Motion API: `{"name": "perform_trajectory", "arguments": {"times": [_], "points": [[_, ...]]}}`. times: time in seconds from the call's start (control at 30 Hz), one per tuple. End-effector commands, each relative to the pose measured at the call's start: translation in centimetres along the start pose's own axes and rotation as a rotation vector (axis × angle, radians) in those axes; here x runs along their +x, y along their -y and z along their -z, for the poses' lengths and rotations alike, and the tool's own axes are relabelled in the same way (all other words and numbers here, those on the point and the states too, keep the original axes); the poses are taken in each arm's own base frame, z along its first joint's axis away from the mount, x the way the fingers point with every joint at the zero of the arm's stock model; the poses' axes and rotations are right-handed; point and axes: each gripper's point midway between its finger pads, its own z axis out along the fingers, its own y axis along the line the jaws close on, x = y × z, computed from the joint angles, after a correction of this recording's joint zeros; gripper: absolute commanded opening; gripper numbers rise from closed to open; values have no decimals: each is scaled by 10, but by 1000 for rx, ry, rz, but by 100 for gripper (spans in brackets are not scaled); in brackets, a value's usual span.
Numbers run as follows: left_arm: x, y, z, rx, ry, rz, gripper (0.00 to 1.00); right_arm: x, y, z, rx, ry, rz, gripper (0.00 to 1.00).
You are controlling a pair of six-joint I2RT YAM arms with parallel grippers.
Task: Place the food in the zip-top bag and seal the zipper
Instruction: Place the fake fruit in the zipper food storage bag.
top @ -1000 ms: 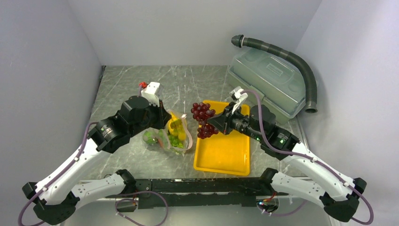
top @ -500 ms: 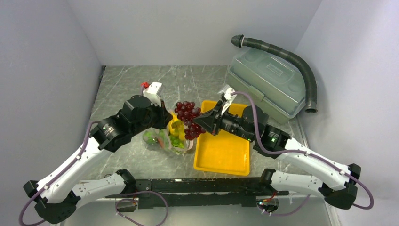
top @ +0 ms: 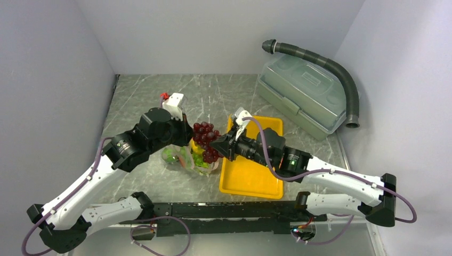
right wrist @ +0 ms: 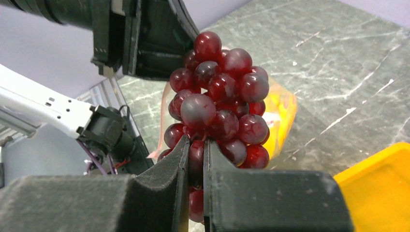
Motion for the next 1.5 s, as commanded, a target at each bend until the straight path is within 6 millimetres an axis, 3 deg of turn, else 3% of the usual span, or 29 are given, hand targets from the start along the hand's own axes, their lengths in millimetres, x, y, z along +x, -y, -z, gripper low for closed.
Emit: {"name": "perform_trajectory", "arguments": {"times": [0.0, 0.37, 0.57, 0.73, 1.13, 1.47], "points": [[-26, 11, 9, 39, 86, 26, 0, -5, -5, -5, 5, 61, 9, 0], [-26, 8, 8, 22, 79, 27, 0, 55, -27, -19, -7, -96, 42, 0], [-26, 11, 6, 32, 73, 32, 0, 70, -30, -30, 26, -136, 82, 0], [-23, 17, 4, 64, 50, 27, 0, 65, -26, -41, 67, -114, 95, 0], [-14, 27, 2, 119, 4, 27, 0, 28, -24, -82, 104, -17, 15, 0], [-13, 33, 5, 149, 2, 59, 0, 30, 16, -118, 272, 31, -217, 0]]}}
